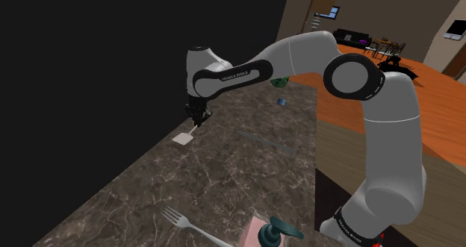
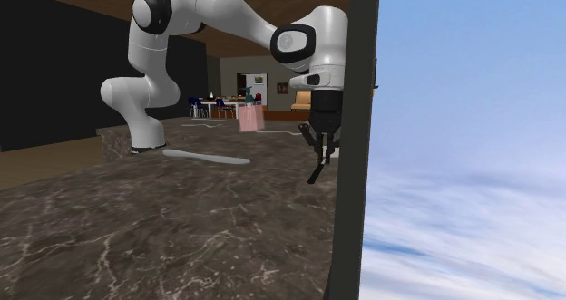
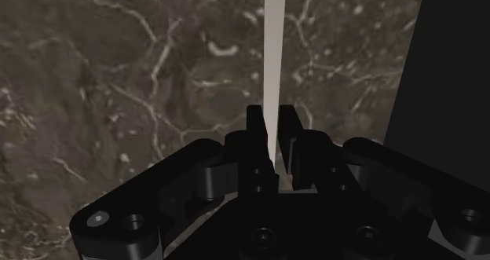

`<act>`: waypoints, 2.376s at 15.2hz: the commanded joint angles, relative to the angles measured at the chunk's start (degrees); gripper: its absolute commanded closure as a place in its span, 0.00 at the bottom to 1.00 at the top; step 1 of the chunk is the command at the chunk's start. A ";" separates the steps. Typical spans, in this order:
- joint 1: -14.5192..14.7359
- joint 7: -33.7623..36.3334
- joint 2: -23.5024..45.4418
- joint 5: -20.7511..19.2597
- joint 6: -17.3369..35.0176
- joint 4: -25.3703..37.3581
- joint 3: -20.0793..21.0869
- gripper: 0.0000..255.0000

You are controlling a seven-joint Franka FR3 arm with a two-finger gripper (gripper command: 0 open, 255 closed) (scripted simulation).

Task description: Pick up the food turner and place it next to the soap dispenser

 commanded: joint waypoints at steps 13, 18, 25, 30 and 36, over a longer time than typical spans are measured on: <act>-0.15 -1.31 -2.90 1.50 -6.80 4.13 0.82 1.00; -0.06 -1.85 -3.78 2.01 -10.13 6.68 1.08 1.00; 0.28 -2.53 -4.46 2.49 -15.10 11.08 1.34 1.00; 0.70 -2.98 -4.50 2.65 -18.90 14.91 1.45 1.00; 1.47 -3.48 -3.93 2.59 -23.83 20.47 1.50 1.00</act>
